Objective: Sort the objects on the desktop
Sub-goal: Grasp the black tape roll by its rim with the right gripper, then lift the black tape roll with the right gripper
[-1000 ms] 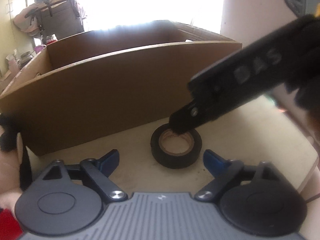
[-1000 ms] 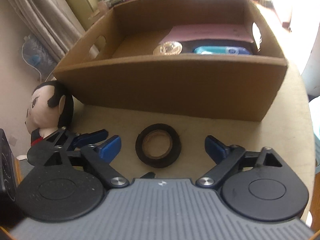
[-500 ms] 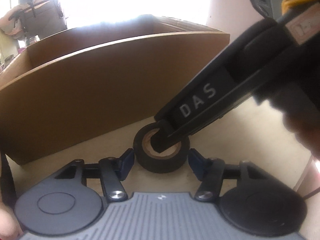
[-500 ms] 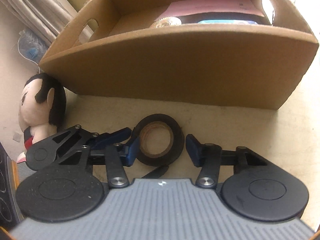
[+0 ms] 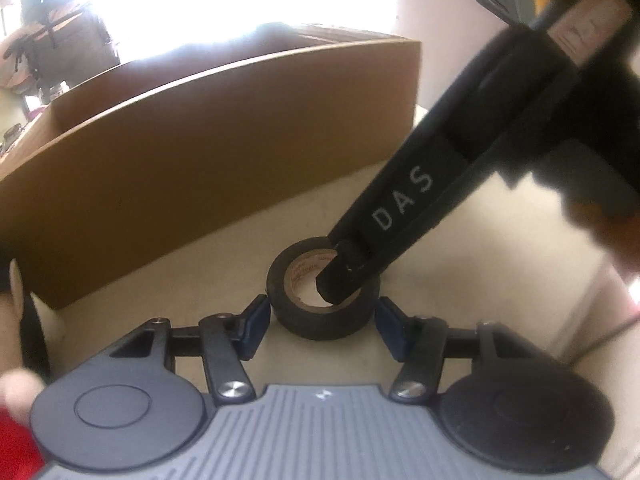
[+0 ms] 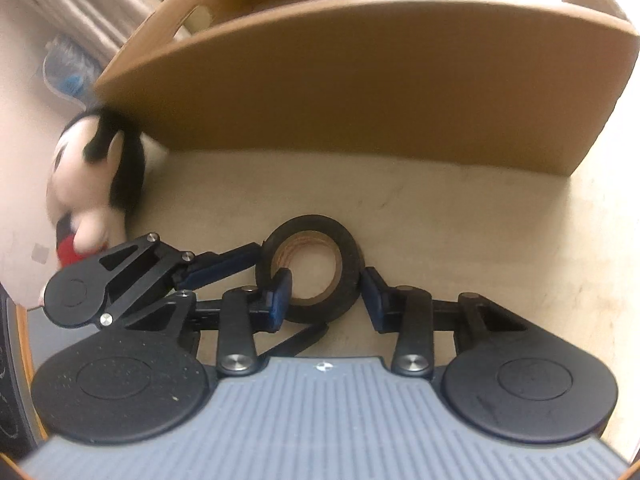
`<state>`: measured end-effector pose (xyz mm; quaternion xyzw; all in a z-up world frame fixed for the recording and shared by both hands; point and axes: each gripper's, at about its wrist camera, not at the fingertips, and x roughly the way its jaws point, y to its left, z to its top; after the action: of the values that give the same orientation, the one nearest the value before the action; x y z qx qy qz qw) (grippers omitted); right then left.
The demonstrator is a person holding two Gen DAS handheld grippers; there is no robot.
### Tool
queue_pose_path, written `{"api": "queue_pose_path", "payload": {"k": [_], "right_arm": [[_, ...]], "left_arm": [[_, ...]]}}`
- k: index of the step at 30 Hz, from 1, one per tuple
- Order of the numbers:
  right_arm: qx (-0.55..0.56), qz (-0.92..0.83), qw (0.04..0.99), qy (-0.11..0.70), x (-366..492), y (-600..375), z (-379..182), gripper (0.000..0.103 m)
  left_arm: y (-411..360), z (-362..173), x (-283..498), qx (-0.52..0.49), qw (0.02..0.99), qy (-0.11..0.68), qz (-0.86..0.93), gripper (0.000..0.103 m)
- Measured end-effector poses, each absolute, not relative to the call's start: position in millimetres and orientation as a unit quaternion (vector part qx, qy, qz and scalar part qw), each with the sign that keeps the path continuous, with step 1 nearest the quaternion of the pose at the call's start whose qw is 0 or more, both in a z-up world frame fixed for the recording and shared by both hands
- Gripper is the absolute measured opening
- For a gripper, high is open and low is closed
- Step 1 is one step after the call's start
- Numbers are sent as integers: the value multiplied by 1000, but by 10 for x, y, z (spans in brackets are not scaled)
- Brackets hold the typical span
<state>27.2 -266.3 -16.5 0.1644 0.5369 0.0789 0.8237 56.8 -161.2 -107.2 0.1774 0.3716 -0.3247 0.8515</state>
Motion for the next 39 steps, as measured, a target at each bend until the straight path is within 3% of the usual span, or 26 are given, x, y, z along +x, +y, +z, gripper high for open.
{"api": "queue_pose_path", "payload": {"k": [19,39], "right_arm": [[116,90,835,531,200,-2487,-174,32],[107,80,841,525,207,-2427,-41,28]], "left_arm": [[-1470,-1165,213,159,853,374,-328,65],[-1368,-1058,-171,152,862,358,-325,65]]}}
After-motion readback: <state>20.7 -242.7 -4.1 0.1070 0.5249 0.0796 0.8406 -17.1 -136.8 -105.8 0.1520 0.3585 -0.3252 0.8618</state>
